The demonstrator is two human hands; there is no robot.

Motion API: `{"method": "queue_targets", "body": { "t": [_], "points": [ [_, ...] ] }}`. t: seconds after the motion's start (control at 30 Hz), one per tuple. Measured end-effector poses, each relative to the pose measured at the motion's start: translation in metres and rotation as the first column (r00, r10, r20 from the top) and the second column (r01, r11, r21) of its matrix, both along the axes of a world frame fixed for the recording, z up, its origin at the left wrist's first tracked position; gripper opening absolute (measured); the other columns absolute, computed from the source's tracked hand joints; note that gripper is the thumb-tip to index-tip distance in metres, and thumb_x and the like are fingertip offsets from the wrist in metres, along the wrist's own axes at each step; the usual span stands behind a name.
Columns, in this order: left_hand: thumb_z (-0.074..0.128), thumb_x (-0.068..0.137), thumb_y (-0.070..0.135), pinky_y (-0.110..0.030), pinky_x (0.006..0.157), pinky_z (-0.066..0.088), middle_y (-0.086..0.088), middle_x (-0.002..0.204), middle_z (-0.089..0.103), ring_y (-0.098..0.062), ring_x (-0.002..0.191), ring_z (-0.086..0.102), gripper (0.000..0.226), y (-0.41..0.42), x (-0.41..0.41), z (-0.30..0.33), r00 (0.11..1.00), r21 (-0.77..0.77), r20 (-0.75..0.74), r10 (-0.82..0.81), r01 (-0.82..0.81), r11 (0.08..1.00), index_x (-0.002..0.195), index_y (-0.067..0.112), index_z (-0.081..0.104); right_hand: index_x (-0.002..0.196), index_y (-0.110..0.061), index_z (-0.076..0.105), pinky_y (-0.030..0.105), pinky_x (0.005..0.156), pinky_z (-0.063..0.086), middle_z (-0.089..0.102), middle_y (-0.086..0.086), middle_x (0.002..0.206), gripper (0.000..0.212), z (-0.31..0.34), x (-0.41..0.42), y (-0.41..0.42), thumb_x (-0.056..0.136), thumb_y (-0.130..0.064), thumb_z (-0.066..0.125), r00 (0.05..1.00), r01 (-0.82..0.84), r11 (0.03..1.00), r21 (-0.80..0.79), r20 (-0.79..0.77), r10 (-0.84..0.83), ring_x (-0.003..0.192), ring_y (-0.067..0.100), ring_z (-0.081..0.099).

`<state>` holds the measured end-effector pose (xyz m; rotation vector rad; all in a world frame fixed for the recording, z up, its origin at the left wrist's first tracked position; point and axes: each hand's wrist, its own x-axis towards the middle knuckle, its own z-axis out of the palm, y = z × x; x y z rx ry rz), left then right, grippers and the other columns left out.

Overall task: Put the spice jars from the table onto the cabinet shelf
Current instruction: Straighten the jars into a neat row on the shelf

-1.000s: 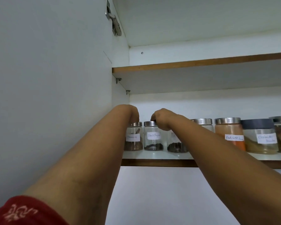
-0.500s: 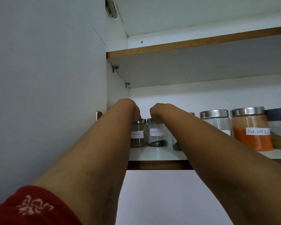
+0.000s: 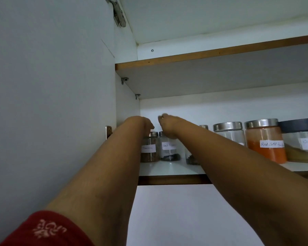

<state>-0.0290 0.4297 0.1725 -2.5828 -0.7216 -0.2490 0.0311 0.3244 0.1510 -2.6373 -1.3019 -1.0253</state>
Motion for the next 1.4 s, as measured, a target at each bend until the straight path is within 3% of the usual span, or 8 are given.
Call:
{"method": "queue_targets", "body": {
  "t": [0.07,0.17,0.23,0.37,0.63,0.97,1.13,1.4],
  "points": [
    [0.049,0.09,-0.004,-0.037,0.115,0.029,-0.007,0.158,0.028,-0.027,0.143,0.03,0.069,-0.009,-0.008,0.0,0.972,-0.095,0.206,-0.112,0.134,0.986,0.152,0.022,0.03,0.151,-0.005,0.027,0.04,0.111,0.037,0.025,0.013,0.156,0.069,0.01,-0.013,-0.024,0.088,0.01,0.049,0.978,-0.207,0.959,0.193,0.073,0.197,0.136,0.033,0.039],
    [0.037,0.083,-0.017,-0.03,0.114,0.027,-0.006,0.153,0.037,-0.023,0.142,0.033,0.072,-0.022,-0.016,-0.001,0.822,-0.162,0.495,-0.282,0.406,0.899,0.143,0.021,0.047,0.144,-0.006,0.042,0.04,0.109,0.039,0.039,0.014,0.148,0.06,0.043,-0.032,-0.075,0.087,0.01,0.043,0.947,-0.322,0.867,0.381,0.114,0.301,0.131,0.033,0.044],
    [0.037,0.083,-0.017,-0.026,0.11,0.033,-0.007,0.144,0.05,-0.02,0.135,0.045,0.065,-0.037,-0.021,-0.005,0.712,-0.175,0.605,-0.357,0.557,0.812,0.137,0.015,0.054,0.133,-0.005,0.055,0.039,0.106,0.042,0.053,0.015,0.138,0.046,0.061,-0.031,-0.115,0.09,0.005,0.043,0.973,-0.226,0.885,0.406,0.056,0.222,0.126,0.031,0.05],
    [0.042,0.09,-0.008,-0.028,0.104,0.043,-0.008,0.125,0.065,-0.017,0.116,0.06,0.043,-0.092,-0.023,-0.012,0.534,-0.143,0.704,-0.467,0.752,0.644,0.124,0.008,0.063,0.127,-0.006,0.061,0.039,0.103,0.043,0.059,0.012,0.131,0.033,0.065,-0.019,-0.18,0.098,-0.017,0.053,0.992,0.107,0.985,0.136,-0.082,-0.097,0.121,0.029,0.055],
    [0.048,0.094,0.012,-0.032,0.095,0.047,-0.008,0.117,0.068,-0.025,0.109,0.059,0.03,-0.157,0.009,-0.015,0.789,-0.005,0.392,-0.474,0.517,0.856,0.114,0.008,0.07,0.121,-0.009,0.065,0.038,0.099,0.049,0.065,0.006,0.12,0.03,0.032,0.009,-0.197,0.093,-0.016,0.058,0.981,0.175,0.985,0.009,-0.085,-0.173,0.109,0.024,0.06],
    [0.042,0.087,-0.007,-0.028,0.092,0.047,-0.003,0.122,0.064,-0.018,0.108,0.057,0.043,-0.122,0.042,-0.019,0.757,-0.198,0.499,-0.422,0.573,0.795,0.114,0.016,0.065,0.127,-0.008,0.056,0.029,0.091,0.049,0.056,0.009,0.128,0.037,-0.001,0.045,-0.163,0.092,-0.002,0.045,0.978,0.192,0.981,-0.015,-0.077,-0.192,0.113,0.024,0.055],
    [0.043,0.086,-0.01,-0.028,0.105,0.041,-0.003,0.137,0.057,-0.019,0.126,0.051,0.057,-0.101,0.075,-0.029,0.801,-0.206,0.432,-0.414,0.535,0.82,0.134,0.018,0.055,0.115,-0.009,0.057,0.028,0.077,0.041,0.056,0.013,0.125,0.028,-0.009,0.068,-0.135,0.092,0.002,0.044,0.974,0.189,0.981,-0.032,-0.117,-0.192,0.092,0.022,0.047],
    [0.044,0.082,-0.015,-0.022,0.097,0.043,-0.001,0.128,0.062,-0.016,0.118,0.057,0.058,-0.077,0.102,-0.026,0.751,-0.194,0.476,-0.457,0.597,0.779,0.127,0.016,0.061,0.126,-0.004,0.054,0.031,0.079,0.042,0.055,0.012,0.128,0.032,0.001,0.083,-0.123,0.095,-0.013,0.048,0.978,0.195,0.98,-0.039,-0.072,-0.197,0.109,0.028,0.054]
  ]
}}
